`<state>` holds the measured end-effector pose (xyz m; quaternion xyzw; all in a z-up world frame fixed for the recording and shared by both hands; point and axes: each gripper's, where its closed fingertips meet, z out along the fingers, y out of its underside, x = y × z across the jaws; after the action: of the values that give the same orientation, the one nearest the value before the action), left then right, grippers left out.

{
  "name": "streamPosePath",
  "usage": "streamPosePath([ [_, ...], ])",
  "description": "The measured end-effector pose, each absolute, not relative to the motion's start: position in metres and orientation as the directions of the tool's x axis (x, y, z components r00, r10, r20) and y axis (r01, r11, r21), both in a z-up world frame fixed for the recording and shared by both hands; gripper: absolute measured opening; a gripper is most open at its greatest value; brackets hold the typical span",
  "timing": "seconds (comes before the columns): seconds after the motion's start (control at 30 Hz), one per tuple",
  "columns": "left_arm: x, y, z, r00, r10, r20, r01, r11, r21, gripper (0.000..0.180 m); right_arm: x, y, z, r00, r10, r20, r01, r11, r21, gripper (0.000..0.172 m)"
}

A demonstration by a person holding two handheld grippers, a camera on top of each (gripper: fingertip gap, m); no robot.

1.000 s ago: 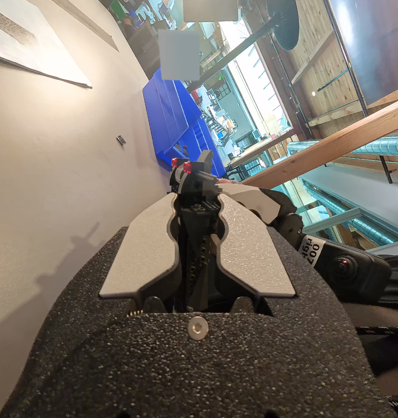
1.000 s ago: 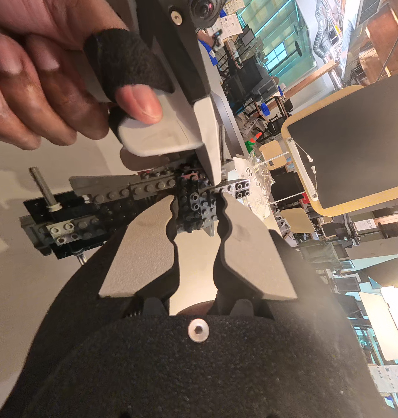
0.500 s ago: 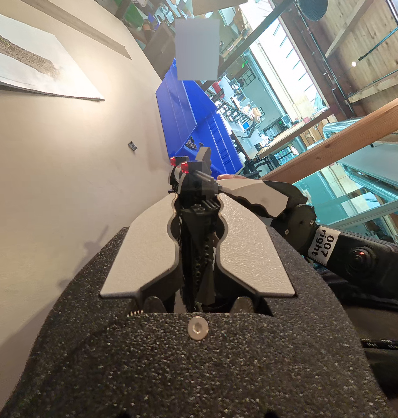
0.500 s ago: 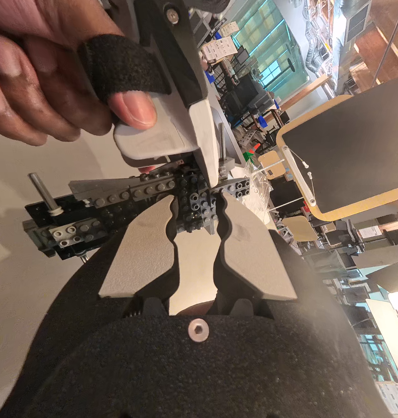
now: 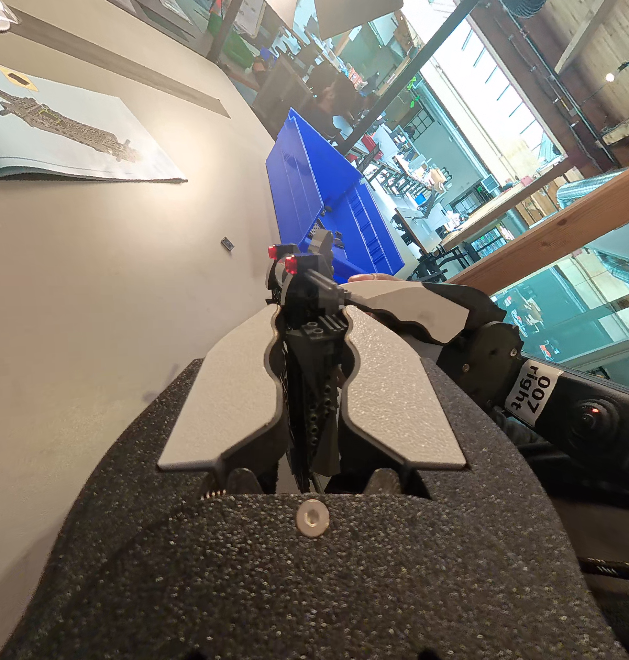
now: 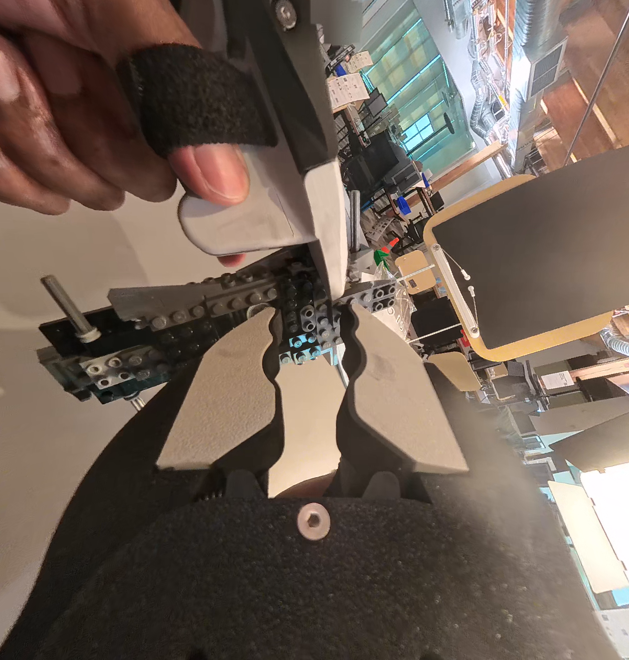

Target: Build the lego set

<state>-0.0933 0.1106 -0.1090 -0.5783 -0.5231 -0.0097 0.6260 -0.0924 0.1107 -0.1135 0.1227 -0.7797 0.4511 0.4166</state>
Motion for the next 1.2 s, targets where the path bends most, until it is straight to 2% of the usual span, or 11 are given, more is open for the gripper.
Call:
streamPosePath([
  [0.47,-0.094,0.108,-0.112,0.448,0.562,0.696,0.628,0.356,-0.692,0.029,-0.094,0.109,-0.117,-0.637,0.154,0.755,-0.565,0.573,-0.594,0.032],
  [0.6,-0.099,0.102,-0.117,0.398,0.417,0.817,0.672,0.473,-0.569,0.029,-0.096,0.103,-0.122,-0.64,0.15,0.753,-0.546,0.601,-0.584,0.033],
  [0.73,-0.105,0.086,-0.121,0.326,0.15,0.933,0.709,0.615,-0.346,0.029,-0.097,0.098,-0.121,-0.599,0.183,0.779,-0.533,0.636,-0.558,0.028],
  [0.83,-0.104,0.075,-0.12,0.37,0.046,0.928,0.685,0.662,-0.306,0.028,-0.097,0.098,-0.117,-0.605,0.211,0.768,-0.501,0.648,-0.574,0.029],
  [0.9,-0.102,0.07,-0.113,0.441,0.001,0.897,0.652,0.687,-0.321,0.028,-0.094,0.095,-0.115,-0.617,0.212,0.758,-0.49,0.65,-0.581,0.031],
  [1.03,-0.091,0.066,-0.095,0.623,0.004,0.783,0.559,0.697,-0.449,0.028,-0.084,0.084,-0.106,-0.591,0.213,0.778,-0.517,0.64,-0.568,0.03],
  [1.1,-0.087,0.064,-0.09,0.693,0.016,0.721,0.509,0.697,-0.505,0.029,-0.08,0.08,-0.098,-0.59,0.248,0.768,-0.515,0.617,-0.595,0.021],
  [1.2,-0.081,0.056,-0.085,0.763,-0.016,0.646,0.463,0.711,-0.529,0.029,-0.077,0.076,-0.085,-0.568,0.311,0.762,-0.51,0.593,-0.623,0.007],
])
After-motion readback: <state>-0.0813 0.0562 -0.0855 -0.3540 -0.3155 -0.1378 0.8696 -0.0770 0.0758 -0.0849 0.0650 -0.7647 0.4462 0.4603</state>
